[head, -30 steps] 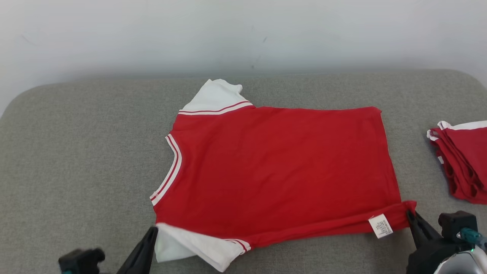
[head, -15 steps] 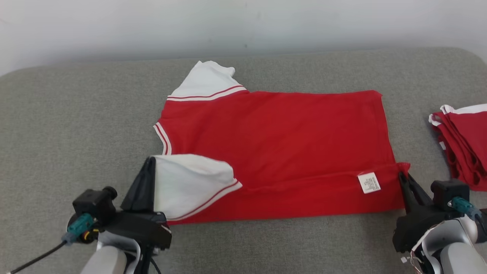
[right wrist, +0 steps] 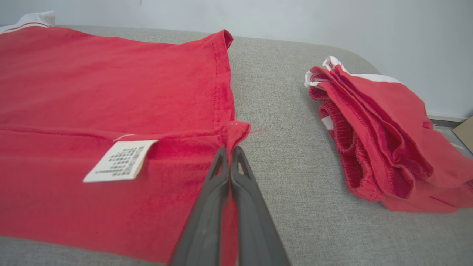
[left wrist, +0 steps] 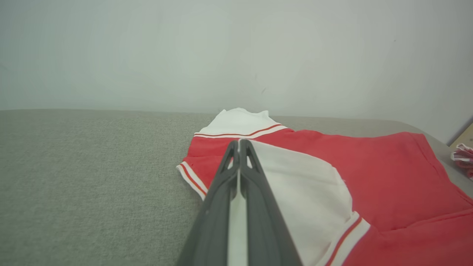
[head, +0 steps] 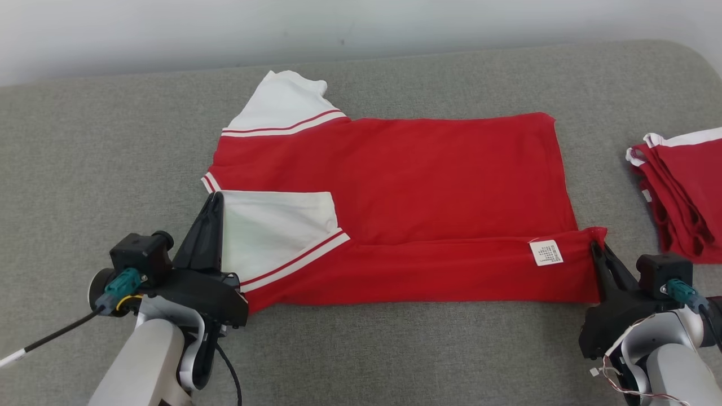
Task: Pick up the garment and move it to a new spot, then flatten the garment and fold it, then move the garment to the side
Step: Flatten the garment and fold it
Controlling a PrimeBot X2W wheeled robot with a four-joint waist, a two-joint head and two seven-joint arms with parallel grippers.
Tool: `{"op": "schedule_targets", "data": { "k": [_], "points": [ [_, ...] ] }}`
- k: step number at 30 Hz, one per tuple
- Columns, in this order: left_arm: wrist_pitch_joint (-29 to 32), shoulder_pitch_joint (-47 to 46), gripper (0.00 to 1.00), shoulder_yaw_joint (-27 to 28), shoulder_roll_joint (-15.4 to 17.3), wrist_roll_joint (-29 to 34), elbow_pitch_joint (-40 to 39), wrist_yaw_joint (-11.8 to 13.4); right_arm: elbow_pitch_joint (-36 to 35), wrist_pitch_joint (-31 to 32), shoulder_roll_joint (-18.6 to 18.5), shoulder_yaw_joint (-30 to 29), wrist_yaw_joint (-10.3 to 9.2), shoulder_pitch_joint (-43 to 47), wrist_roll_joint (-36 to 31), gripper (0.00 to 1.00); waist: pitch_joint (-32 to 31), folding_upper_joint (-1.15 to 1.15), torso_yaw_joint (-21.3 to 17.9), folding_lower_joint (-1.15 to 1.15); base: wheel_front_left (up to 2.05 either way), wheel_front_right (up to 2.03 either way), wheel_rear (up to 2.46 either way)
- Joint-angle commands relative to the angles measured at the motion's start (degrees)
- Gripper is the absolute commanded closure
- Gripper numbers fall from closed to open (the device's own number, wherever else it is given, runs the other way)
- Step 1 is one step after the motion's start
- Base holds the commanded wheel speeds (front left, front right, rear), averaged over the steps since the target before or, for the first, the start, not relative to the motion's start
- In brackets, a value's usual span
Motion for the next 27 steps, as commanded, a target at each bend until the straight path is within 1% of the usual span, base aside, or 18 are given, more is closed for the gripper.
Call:
{"op": "schedule_targets", "data": {
  "k": [1, 7, 9, 10, 11, 14, 19, 23, 27],
  "points": [
    [0.07, -1.27, 1.00, -0.09, 0.16, 0.67, 1.32, 0.09, 0.68, -0.65, 0.18, 0.17, -0.17, -0.93, -0.11, 1.00, 0.34, -0.01, -0.44, -0.01, 0.00, 0.00, 0.00],
    [-0.22, -2.75, 1.00, -0.02, -0.02, 0.98, 3.72, 0.19, 2.43, -2.06, 0.18, 0.77, -0.17, -2.31, -0.30, 1.00, 0.55, -0.01, -0.77, -0.01, 0.00, 0.00, 0.00],
    [-0.37, -3.22, 1.00, -0.02, -0.15, 1.49, 4.29, 0.69, 3.06, -2.59, 0.19, 0.85, -0.17, -2.72, -0.31, 1.00, 0.50, -0.01, -0.71, -0.01, 0.00, 0.00, 0.00],
    [-0.51, -3.51, 0.55, 0.18, -0.17, 1.80, 4.38, 0.98, 3.49, -2.75, 0.23, 0.94, -0.17, -2.86, -0.20, 0.00, 0.45, -0.01, -0.66, -0.01, 0.00, 0.00, 0.00],
    [-0.57, -3.60, 0.00, 0.25, -0.28, 1.89, 4.61, 1.28, 3.86, -2.95, 0.28, 1.05, -0.17, -2.94, 0.03, 0.00, 0.34, -0.01, -0.57, -0.01, 0.00, 0.00, 0.00],
    [-0.58, -3.36, 0.00, 0.07, -0.14, 3.01, 5.33, 1.63, 4.33, -3.61, 0.38, 1.76, -0.17, -3.38, 0.73, 0.00, -0.20, -0.01, -0.34, -0.01, 0.00, 0.00, 0.00],
    [-0.64, -0.73, 0.00, 0.27, 0.53, 4.60, 4.81, 3.24, 3.08, -3.51, 0.26, 2.11, -0.17, -2.26, 2.67, 0.00, -1.80, -0.01, 0.03, -0.01, 0.00, 0.00, 0.00],
    [-0.64, 3.51, 0.00, 0.41, 1.33, 4.88, 3.03, 4.39, 0.65, -0.58, 0.80, -0.19, -0.16, -0.12, 4.37, 0.00, -2.81, -0.01, 0.17, -0.01, 0.00, 0.00, 0.00],
    [1.49, 8.02, 0.00, 0.02, 2.33, 4.46, 1.39, 5.55, -2.61, 3.15, 2.22, -3.11, -0.16, 2.72, 4.28, 0.00, -3.18, -0.01, 0.24, -0.01, 0.00, 0.00, 0.00]
  ]
}}
